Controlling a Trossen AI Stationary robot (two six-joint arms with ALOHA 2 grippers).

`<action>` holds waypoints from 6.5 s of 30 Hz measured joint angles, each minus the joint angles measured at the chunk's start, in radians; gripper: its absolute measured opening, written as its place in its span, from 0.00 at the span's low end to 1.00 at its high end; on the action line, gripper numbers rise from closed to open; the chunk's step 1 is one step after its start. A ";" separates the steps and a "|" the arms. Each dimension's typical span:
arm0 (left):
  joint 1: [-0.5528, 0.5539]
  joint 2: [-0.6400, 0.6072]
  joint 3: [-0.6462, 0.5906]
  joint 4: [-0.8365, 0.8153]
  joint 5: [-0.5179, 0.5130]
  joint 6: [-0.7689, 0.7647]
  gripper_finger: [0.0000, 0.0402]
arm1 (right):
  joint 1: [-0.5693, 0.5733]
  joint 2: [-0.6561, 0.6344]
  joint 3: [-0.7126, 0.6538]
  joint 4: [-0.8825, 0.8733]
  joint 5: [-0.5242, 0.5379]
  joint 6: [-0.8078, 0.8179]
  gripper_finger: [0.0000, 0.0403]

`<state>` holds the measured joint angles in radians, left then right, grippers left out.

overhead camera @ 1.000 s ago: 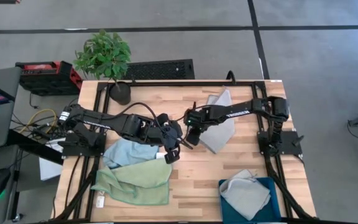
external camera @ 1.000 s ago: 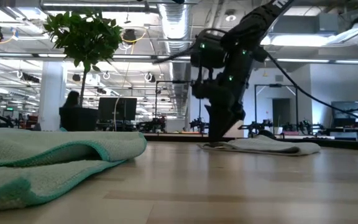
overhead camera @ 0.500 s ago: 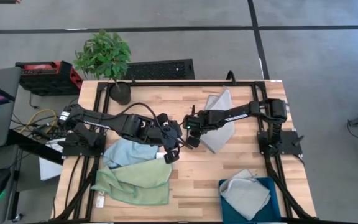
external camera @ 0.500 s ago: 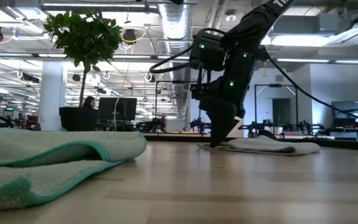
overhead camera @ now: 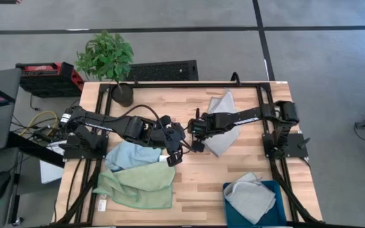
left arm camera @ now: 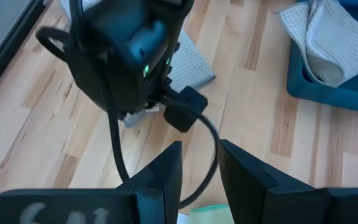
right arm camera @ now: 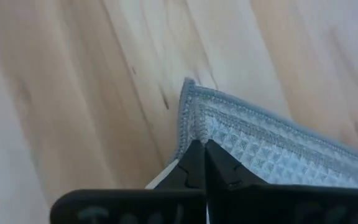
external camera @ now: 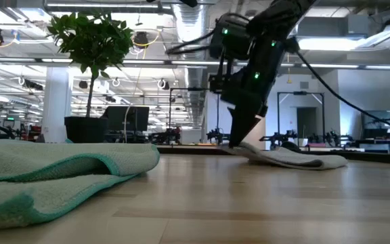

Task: Fold microfiber towels
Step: Fold the gray microfiber towel

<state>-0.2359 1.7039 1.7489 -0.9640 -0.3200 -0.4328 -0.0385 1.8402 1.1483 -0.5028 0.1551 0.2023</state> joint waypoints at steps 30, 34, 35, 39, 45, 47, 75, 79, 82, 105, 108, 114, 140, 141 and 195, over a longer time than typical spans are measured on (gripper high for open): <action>0.043 0.001 -0.414 0.577 -0.133 0.280 0.24 | 0.072 -0.320 0.001 -0.118 -0.139 0.026 0.00; 0.068 0.000 -0.437 0.613 -0.133 0.372 0.24 | 0.077 -0.320 0.001 -0.116 -0.143 0.027 0.00; 0.073 0.000 -0.448 0.631 -0.132 0.393 0.24 | 0.077 -0.320 0.001 -0.117 -0.143 0.027 0.00; 0.090 0.000 -0.462 0.697 -0.126 0.464 0.24 | 0.077 -0.320 0.001 -0.114 -0.147 0.028 0.00; 0.101 0.000 -0.461 0.703 -0.085 0.553 0.24 | 0.077 -0.320 0.001 -0.114 -0.150 0.027 0.01; 0.103 0.000 -0.461 0.701 -0.085 0.572 0.24 | 0.077 -0.320 0.001 -0.114 -0.150 0.033 0.01; 0.101 0.078 -0.451 0.715 -0.086 0.668 0.24 | 0.076 -0.320 0.001 -0.095 -0.157 0.036 0.01; 0.101 0.079 -0.451 0.717 -0.095 0.675 0.24 | 0.076 -0.320 0.001 -0.095 -0.157 0.036 0.01; 0.101 0.079 -0.451 0.710 -0.096 0.670 0.24 | 0.076 -0.320 0.001 -0.095 -0.157 0.036 0.01; 0.109 0.083 -0.451 0.683 -0.103 0.546 0.00 | 0.076 -0.320 0.001 -0.095 -0.157 0.036 0.01; 0.109 0.083 -0.451 0.683 -0.084 0.524 0.00 | 0.073 -0.320 0.001 -0.095 -0.186 0.068 0.03; 0.109 0.083 -0.450 0.650 -0.053 0.451 0.00 | 0.062 -0.325 0.001 -0.094 -0.196 0.087 0.05; 0.105 -0.107 -0.451 0.471 0.000 0.106 0.00 | 0.009 -0.574 0.001 -0.186 -0.074 0.113 0.00; 0.105 -0.124 -0.451 0.473 -0.001 0.080 0.00 | 0.002 -0.593 0.001 -0.193 -0.074 0.113 0.00; 0.296 -0.522 -0.450 0.378 -0.193 0.145 0.00 | -0.402 -0.815 0.152 -0.466 -0.023 -0.150 0.00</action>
<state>0.0604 1.1817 1.2988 -0.5858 -0.5127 -0.2876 -0.4409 1.0256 1.3003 -0.9691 0.1326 0.0519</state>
